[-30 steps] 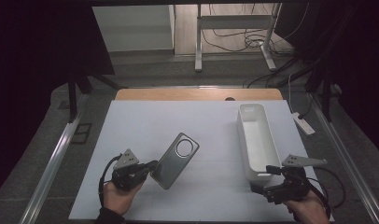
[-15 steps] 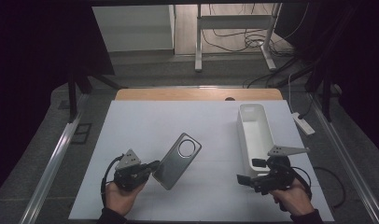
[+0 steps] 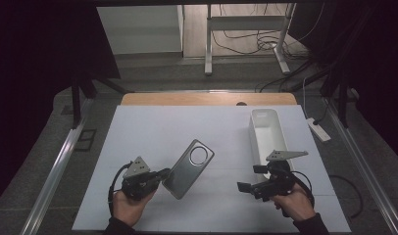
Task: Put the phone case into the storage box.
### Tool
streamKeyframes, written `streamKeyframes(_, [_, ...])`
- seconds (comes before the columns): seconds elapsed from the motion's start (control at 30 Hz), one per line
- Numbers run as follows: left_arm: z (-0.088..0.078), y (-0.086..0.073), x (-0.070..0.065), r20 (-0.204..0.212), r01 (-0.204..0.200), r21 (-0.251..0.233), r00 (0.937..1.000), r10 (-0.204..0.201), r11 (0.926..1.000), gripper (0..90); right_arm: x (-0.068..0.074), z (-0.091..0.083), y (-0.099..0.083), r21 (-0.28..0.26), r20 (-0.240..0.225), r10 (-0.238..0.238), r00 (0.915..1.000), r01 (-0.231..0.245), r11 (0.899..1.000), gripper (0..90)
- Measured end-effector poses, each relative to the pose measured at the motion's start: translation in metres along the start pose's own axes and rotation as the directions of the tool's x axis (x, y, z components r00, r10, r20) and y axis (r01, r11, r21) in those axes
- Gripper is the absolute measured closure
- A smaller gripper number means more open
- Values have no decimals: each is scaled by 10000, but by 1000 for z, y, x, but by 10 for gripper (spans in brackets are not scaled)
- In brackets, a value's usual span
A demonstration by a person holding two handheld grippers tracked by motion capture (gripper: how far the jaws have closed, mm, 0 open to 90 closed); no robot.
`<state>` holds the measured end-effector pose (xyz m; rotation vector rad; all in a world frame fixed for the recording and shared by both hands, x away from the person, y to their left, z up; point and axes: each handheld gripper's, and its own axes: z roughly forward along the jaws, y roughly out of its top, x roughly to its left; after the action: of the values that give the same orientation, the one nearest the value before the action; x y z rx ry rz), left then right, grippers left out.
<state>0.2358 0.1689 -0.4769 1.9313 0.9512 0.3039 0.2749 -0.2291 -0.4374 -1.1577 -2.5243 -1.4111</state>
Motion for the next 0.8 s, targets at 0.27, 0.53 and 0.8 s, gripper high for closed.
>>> streamKeyframes(0.27, [2, 1, -1, 120, 15, -6, 9999, -14, 10000, 887, 4, 12, 5, 56, -183, -7, 9998, 8, 10000, 0])
streamKeyframes(0.53, [6, 3, -3, 147, -10, 24, 9999, 10, 10000, 888, 6, 22, 11, 86, -351, 96, 9993, -93, 9999, 0])
streamKeyframes(0.8, [8, 4, -6, 77, -126, 2, 9999, 126, 9999, 888, 11, 33, 17, 99, -557, 121, 9984, -116, 9999, 0])
